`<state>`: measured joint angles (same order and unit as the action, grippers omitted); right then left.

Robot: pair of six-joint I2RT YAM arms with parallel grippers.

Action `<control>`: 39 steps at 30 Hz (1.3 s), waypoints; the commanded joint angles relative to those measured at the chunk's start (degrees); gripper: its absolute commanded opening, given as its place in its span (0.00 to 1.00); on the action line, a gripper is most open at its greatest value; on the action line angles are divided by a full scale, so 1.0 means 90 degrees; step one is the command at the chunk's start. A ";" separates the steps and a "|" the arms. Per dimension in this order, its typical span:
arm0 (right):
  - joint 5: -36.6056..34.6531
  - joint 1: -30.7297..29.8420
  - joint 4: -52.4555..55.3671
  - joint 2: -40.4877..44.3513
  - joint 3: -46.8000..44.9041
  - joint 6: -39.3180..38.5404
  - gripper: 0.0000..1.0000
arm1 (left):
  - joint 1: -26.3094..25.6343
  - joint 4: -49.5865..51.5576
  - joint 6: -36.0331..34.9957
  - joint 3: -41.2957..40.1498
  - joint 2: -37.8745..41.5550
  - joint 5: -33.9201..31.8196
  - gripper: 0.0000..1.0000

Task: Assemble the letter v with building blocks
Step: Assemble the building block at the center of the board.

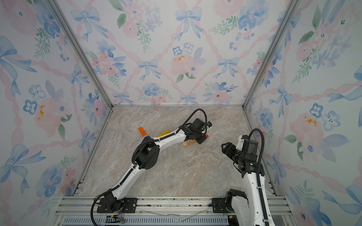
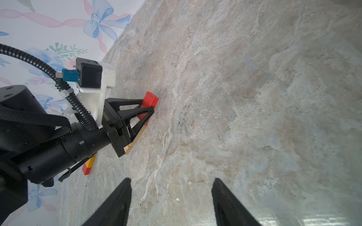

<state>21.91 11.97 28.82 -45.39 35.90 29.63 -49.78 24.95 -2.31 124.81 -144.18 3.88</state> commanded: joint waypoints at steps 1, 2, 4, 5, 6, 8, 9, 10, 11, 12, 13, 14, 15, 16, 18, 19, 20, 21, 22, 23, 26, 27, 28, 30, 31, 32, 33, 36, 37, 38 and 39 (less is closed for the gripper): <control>0.0095 0.0023 -0.0087 -0.0016 -0.0134 0.0088 0.67 | 0.0033 0.0106 -0.0317 -0.0099 -0.0124 -0.0043 0.04; 0.0104 0.0023 -0.0087 -0.0016 -0.0139 0.0091 0.67 | 0.0033 0.0101 -0.0369 -0.0104 -0.0141 -0.0064 0.04; 0.0114 0.0007 -0.0097 -0.0012 -0.0133 0.0107 0.67 | 0.0034 0.0109 -0.0466 -0.0119 -0.0161 -0.0064 0.04; 0.0114 0.0008 -0.0097 -0.0014 -0.0138 0.0110 0.67 | 0.0034 0.0107 -0.0515 -0.0118 -0.0171 -0.0068 0.04; 0.0114 0.0008 -0.0106 -0.0014 -0.0134 0.0108 0.67 | 0.0033 0.0104 -0.0550 -0.0118 -0.0184 -0.0062 0.04; 0.0123 -0.0004 -0.0115 -0.0021 -0.0132 0.0119 0.67 | 0.0033 0.0107 -0.0611 -0.0119 -0.0209 -0.0084 0.04; 0.0124 -0.0011 -0.0121 -0.0037 -0.0133 0.0117 0.67 | 0.0042 0.0100 -0.0638 -0.0113 -0.0228 -0.0078 0.04; 0.0133 -0.0025 -0.0134 -0.0044 -0.0132 0.0134 0.67 | 0.0046 0.0107 -0.0687 -0.0109 -0.0239 -0.0061 0.04; 0.0134 -0.0031 -0.0145 -0.0050 -0.0136 0.0136 0.67 | 0.0045 0.0100 -0.0710 -0.0099 -0.0258 -0.0034 0.04; 0.0143 -0.0045 -0.0155 -0.0062 -0.0143 0.0140 0.67 | 0.0043 0.0107 -0.0721 -0.0100 -0.0259 0.0028 0.04; 0.0145 -0.0059 -0.0165 -0.0078 -0.0156 0.0155 0.67 | 0.0044 0.0108 -0.0737 -0.0103 -0.0259 0.0110 0.04; 0.0144 -0.0072 -0.0183 -0.0089 -0.0154 0.0160 0.67 | 0.0043 0.0102 -0.0761 -0.0108 -0.0259 0.0186 0.04; 0.0145 -0.0087 -0.0201 -0.0107 -0.0150 0.0170 0.67 | 0.0046 0.0107 -0.0791 -0.0117 -0.0259 0.0229 0.05; 0.0144 -0.0113 -0.0221 -0.0116 -0.0158 0.0183 0.67 | 0.0047 0.0115 -0.0813 -0.0118 -0.0269 0.0243 0.05; 0.0144 -0.0133 -0.0257 -0.0145 -0.0154 0.0197 0.67 | 0.0047 0.0108 -0.0851 -0.0128 -0.0276 0.0203 0.05; 0.0142 -0.0153 -0.0272 -0.0166 -0.0153 0.0197 0.67 | 0.0051 0.0113 -0.0856 -0.0128 -0.0280 0.0170 0.05; 0.0136 -0.0171 -0.0281 -0.0186 -0.0140 0.0196 0.67 | 0.0053 0.0104 -0.0860 -0.0146 -0.0279 0.0180 0.05; 0.0134 -0.0190 -0.0282 -0.0200 -0.0151 0.0194 0.67 | 0.0053 0.0100 -0.0880 -0.0162 -0.0269 0.0201 0.05; 0.0124 -0.0196 -0.0292 -0.0215 -0.0150 0.0190 0.67 | 0.0053 0.0102 -0.0886 -0.0182 -0.0255 0.0205 0.06; 0.0123 -0.0206 -0.0297 -0.0226 -0.0150 0.0186 0.67 | 0.0053 0.0101 -0.0913 -0.0191 -0.0257 0.0199 0.06; 0.0114 -0.0245 -0.0321 -0.0246 -0.0150 0.0199 0.67 | 0.0053 0.0102 -0.0992 -0.0244 -0.0254 0.0114 0.06; 0.0109 -0.0259 -0.0329 -0.0259 -0.0145 0.0206 0.67 | 0.0053 0.0108 -0.1012 -0.0252 -0.0264 0.0076 0.06; 0.0109 -0.0265 -0.0331 -0.0262 -0.0151 0.0209 0.67 | 0.0053 0.0108 -0.1051 -0.0263 -0.0276 0.0044 0.07; 0.0095 -0.0284 -0.0332 -0.0278 -0.0134 0.0212 0.67 | 0.0053 0.0102 -0.1090 -0.0265 -0.0288 -0.0018 0.07; 0.0095 -0.0300 -0.0331 -0.0289 -0.0121 0.0212 0.67 | 0.0053 0.0108 -0.1111 -0.0273 -0.0289 -0.0028 0.07; 0.0095 -0.0307 -0.0338 -0.0297 -0.0121 0.0213 0.67 | 0.0053 0.0104 -0.1128 -0.0274 -0.0286 -0.0040 0.07; 0.0086 -0.0321 -0.0341 -0.0303 -0.0112 0.0214 0.67 | 0.0058 0.0107 -0.1141 -0.0274 -0.0288 -0.0049 0.08; 0.0075 -0.0348 -0.0350 -0.0312 -0.0111 0.0214 0.67 | 0.0063 0.0101 -0.1165 -0.0265 -0.0296 -0.0064 0.09; 0.0070 -0.0354 -0.0350 -0.0319 -0.0114 0.0216 0.67 | 0.0068 0.0103 -0.1174 -0.0256 -0.0302 -0.0069 0.09; 0.0066 -0.0354 -0.0348 -0.0322 -0.0125 0.0218 0.67 | 0.0064 0.0109 -0.1184 -0.0255 -0.0302 -0.0077 0.10; 0.0068 -0.0363 -0.0350 -0.0338 -0.0125 0.0223 0.67 | 0.0062 0.0105 -0.1203 -0.0245 -0.0317 -0.0083 0.10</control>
<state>22.33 9.26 26.28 -48.03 35.42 31.11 -49.78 24.99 -11.81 122.93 -145.36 3.92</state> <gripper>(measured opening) 0.674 0.308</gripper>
